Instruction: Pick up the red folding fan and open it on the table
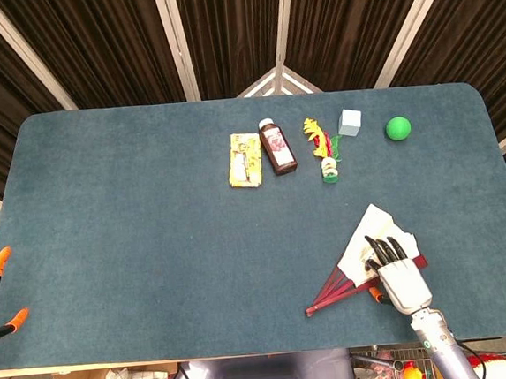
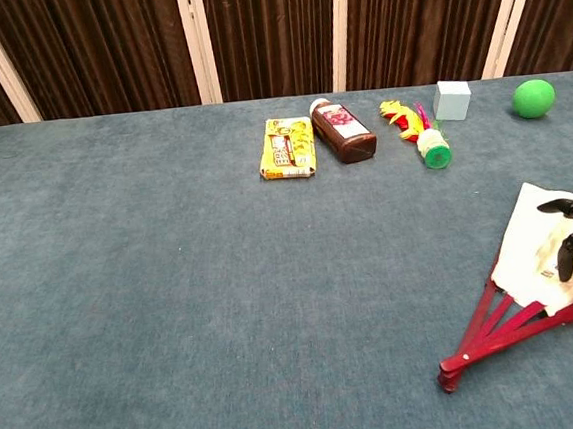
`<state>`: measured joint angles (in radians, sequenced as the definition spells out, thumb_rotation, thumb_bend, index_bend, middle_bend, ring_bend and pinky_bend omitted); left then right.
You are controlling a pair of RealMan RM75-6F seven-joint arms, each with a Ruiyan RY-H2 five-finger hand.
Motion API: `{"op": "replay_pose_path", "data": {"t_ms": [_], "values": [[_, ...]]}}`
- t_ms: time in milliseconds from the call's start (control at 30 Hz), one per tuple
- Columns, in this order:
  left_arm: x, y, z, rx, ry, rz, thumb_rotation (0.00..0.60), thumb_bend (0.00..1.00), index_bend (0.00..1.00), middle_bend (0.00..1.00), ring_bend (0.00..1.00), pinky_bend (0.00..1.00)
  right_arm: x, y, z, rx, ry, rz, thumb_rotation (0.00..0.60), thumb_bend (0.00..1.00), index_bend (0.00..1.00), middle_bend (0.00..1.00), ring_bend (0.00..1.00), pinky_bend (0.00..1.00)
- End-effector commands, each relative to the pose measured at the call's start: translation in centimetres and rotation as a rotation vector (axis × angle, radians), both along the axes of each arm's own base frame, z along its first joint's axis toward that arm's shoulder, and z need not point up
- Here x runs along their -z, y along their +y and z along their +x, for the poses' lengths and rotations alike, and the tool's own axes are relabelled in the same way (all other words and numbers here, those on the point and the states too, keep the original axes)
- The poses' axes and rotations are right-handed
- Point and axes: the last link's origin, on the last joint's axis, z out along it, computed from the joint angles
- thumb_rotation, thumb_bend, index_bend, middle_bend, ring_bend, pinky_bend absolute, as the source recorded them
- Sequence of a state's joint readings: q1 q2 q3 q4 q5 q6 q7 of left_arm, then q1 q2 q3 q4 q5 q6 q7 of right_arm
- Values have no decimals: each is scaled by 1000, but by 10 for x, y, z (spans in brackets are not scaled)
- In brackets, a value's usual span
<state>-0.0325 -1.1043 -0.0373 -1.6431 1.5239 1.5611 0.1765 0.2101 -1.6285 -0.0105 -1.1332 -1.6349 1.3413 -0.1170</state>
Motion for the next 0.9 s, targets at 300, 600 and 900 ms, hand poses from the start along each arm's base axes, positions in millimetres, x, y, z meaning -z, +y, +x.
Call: {"op": "replay_pose_path", "data": {"t_ms": [300,600,900], "values": [[1,0,1,1,4,-1,600,178,43,0,0,0,2,-4,-1,-11,-13,-9,600,342,589,107,169,137],[1,-1,0,-1,3,0,600,178,44,0,0,0,7,-4,-4,-21,-6,2,600,341,590,107,170,137],[0,-1,0,-3,3,-1,600,178,46,0,0,0,14,-7,-4,-34,31,20,600,345,590,107,170,137]]}}
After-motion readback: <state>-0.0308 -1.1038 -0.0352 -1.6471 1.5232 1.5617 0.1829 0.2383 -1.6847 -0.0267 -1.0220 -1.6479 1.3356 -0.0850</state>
